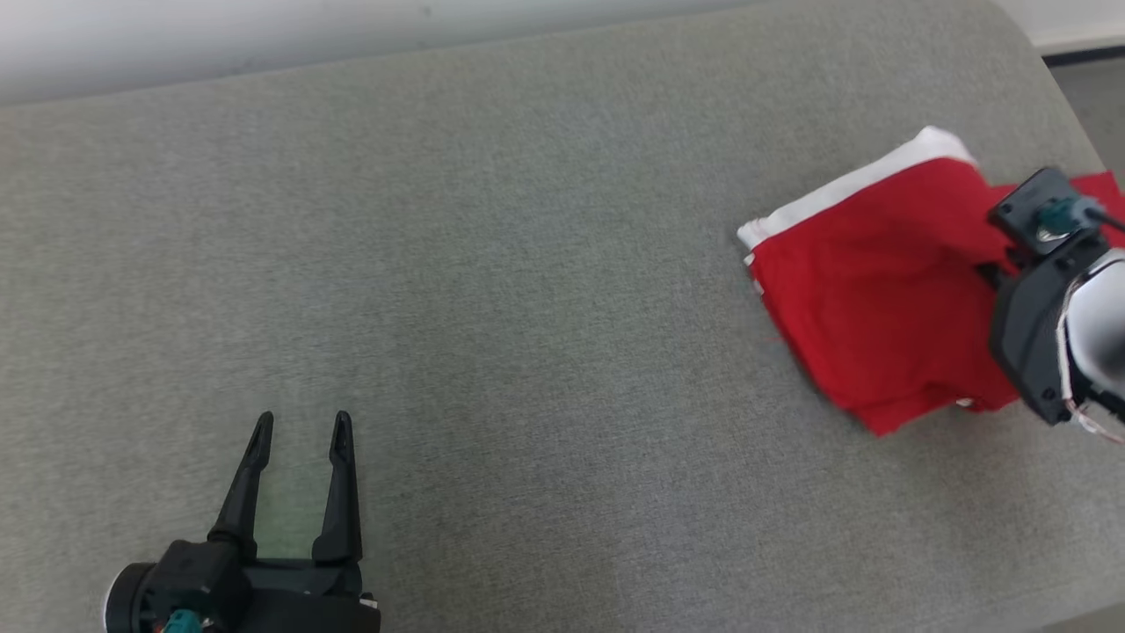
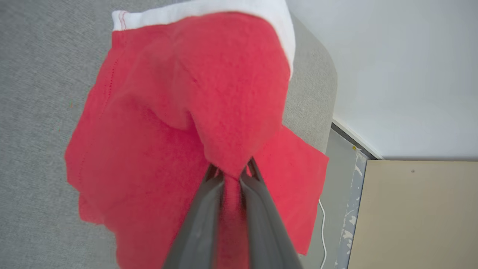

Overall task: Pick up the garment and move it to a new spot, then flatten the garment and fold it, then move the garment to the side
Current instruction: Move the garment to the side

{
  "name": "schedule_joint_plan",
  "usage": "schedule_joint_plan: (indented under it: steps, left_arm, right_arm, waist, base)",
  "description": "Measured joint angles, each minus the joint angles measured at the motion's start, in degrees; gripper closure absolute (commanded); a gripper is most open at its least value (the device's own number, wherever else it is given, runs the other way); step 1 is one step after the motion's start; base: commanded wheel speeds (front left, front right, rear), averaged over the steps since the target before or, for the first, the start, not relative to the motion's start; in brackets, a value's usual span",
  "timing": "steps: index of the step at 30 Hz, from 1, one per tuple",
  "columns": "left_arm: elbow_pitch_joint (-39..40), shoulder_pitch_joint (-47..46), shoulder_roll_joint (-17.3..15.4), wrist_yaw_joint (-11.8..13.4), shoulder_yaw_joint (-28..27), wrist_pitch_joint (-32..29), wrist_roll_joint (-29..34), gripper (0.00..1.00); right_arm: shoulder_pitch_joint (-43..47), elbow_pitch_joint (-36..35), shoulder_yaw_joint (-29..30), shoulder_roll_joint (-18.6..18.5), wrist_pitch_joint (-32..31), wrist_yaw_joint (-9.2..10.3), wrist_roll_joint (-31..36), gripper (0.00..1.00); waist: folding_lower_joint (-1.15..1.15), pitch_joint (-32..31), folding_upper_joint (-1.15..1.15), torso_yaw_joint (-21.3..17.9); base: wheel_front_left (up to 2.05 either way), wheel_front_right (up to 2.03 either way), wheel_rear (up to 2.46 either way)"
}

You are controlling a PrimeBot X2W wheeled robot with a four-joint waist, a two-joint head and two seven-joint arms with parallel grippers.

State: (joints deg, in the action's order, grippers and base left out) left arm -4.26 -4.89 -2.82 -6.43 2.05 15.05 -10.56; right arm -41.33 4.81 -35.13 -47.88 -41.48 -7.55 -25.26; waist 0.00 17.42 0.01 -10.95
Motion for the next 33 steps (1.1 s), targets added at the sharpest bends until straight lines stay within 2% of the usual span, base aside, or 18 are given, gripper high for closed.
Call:
schedule_joint_plan:
  steps: [6, 11, 21, 22, 23, 24, 25, 30, 33]
  left_arm:
    - [0.0, -1.5, 0.0, -0.6, -0.2, 0.0, 1.4, 0.00]
    - [-0.1, -2.8, 0.0, -0.7, 0.6, 0.0, 2.0, 0.00]
    - [0.1, -4.7, -0.6, -1.0, 1.4, 0.0, 2.6, 0.00]
    - [0.1, -4.7, -0.6, -1.0, 1.5, 0.0, 2.6, 0.00]
    - [0.2, -4.7, -0.6, -1.0, 1.6, 0.0, 2.6, 0.00]
    - [0.2, -4.7, -0.6, -1.0, 1.6, 0.0, 2.6, 0.00]
    - [0.3, -4.7, -0.6, -1.0, 1.7, 0.0, 2.6, 0.00]
    - [0.6, -4.6, -0.5, -1.1, 1.5, 0.0, 2.3, 0.00]
    - [0.8, -4.2, -0.4, -1.1, 1.0, 0.0, 1.8, 0.00]
  right_arm:
    - [-1.0, 4.7, 1.6, -1.8, 3.8, 0.00, 2.3, 1.00]
    - [-1.0, 11.9, 4.8, -3.1, 6.8, 0.00, 5.4, 1.00]
    - [0.6, 24.7, 14.4, -2.8, 13.8, 0.00, 12.6, 1.00]
    - [0.8, 25.7, 15.6, -2.4, 14.6, 0.00, 13.3, 0.79]
    - [1.1, 26.4, 16.8, -1.9, 15.3, 0.00, 14.4, 0.79]
    - [1.5, 27.2, 18.1, -1.4, 15.9, 0.00, 15.5, 0.53]
    - [1.8, 27.9, 19.5, -0.8, 16.7, 0.00, 16.3, 0.00]
    - [3.1, 28.6, 25.8, 3.1, 20.7, 0.00, 22.0, 0.00]
    - [5.1, 27.6, 28.8, 6.1, 21.5, 0.00, 23.2, 0.00]
  waist:
    - [0.00, 3.2, 0.00, -2.2]
    - [0.00, 5.6, 0.00, -2.7]
    - [0.00, 8.2, 0.00, 0.6]
    - [0.00, 8.4, 0.00, 1.0]
    - [0.00, 8.6, 0.00, 1.5]
    - [0.00, 8.8, 0.00, 1.9]
    - [0.00, 8.9, 0.00, 2.3]
    - [0.00, 8.4, 0.00, 3.7]
    - [0.00, 7.2, 0.00, 4.0]
  base:
    - [0.00, 0.00, 0.00]
    - [0.00, 0.00, 0.00]
    - [0.00, 0.00, 0.00]
    - [0.00, 0.00, 0.00]
    - [0.00, 0.00, 0.00]
    - [0.00, 0.00, 0.00]
    - [0.00, 0.00, 0.00]
    - [0.00, 0.00, 0.00]
    - [0.00, 0.00, 0.00]
